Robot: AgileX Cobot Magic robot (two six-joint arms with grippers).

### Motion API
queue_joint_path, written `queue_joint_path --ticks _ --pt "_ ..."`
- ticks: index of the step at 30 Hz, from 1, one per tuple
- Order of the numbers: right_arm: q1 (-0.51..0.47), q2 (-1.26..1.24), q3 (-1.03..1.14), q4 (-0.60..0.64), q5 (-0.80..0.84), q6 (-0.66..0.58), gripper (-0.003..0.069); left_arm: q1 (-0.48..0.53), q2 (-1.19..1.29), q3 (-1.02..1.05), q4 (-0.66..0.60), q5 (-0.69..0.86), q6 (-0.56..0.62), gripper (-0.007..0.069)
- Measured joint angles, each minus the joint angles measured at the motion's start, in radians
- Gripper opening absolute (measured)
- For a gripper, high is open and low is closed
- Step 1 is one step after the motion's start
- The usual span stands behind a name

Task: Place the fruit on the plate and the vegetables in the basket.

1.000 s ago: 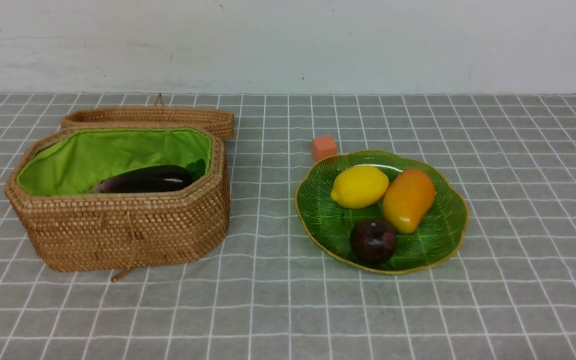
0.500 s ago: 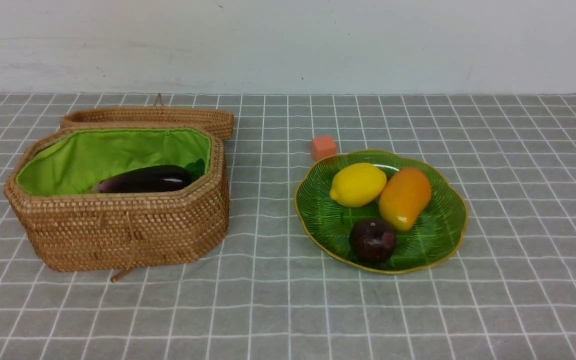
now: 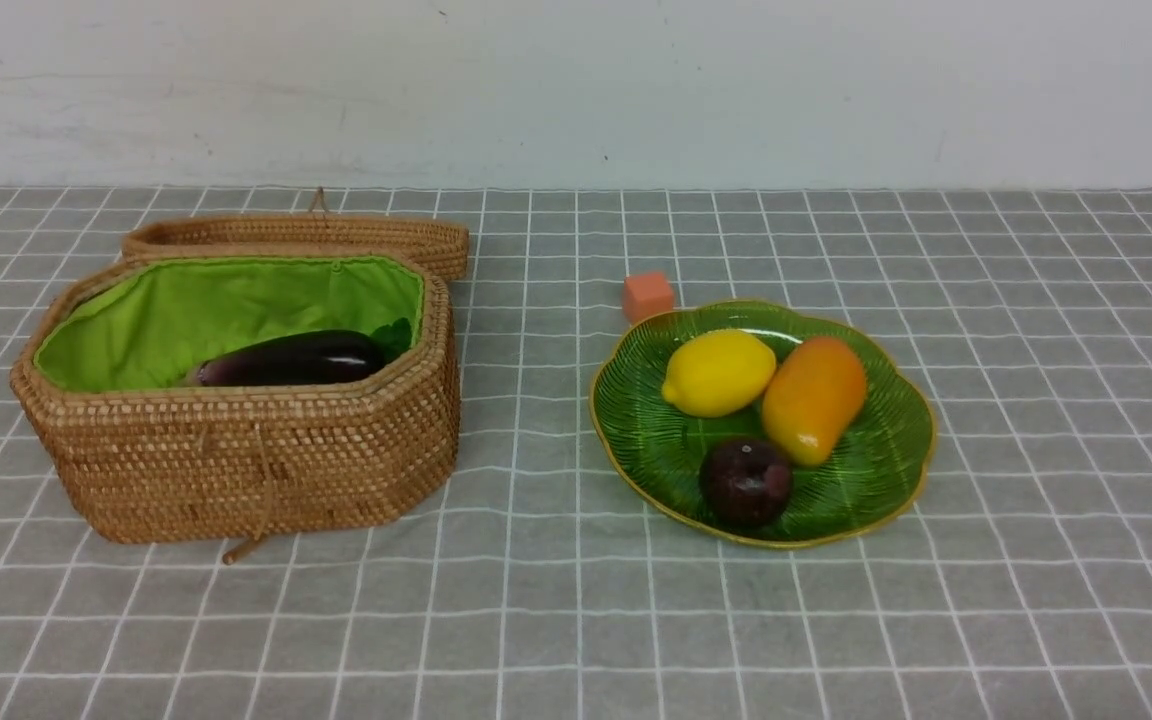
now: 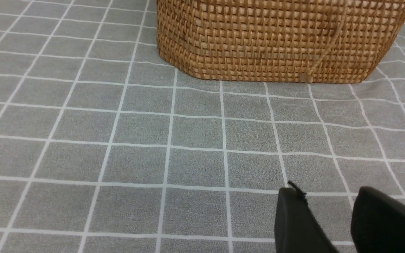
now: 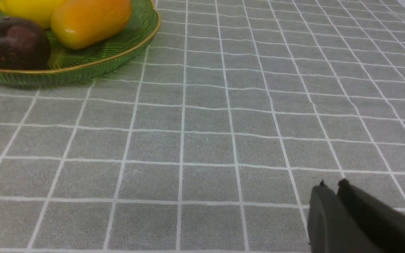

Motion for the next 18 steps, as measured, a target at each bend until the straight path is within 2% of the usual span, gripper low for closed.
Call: queue_joint_path --ticks 18 --pt "0.0 0.0 0.0 0.0 0.0 0.0 0.0068 0.0 0.0 0.0 0.0 0.0 0.0 0.0239"
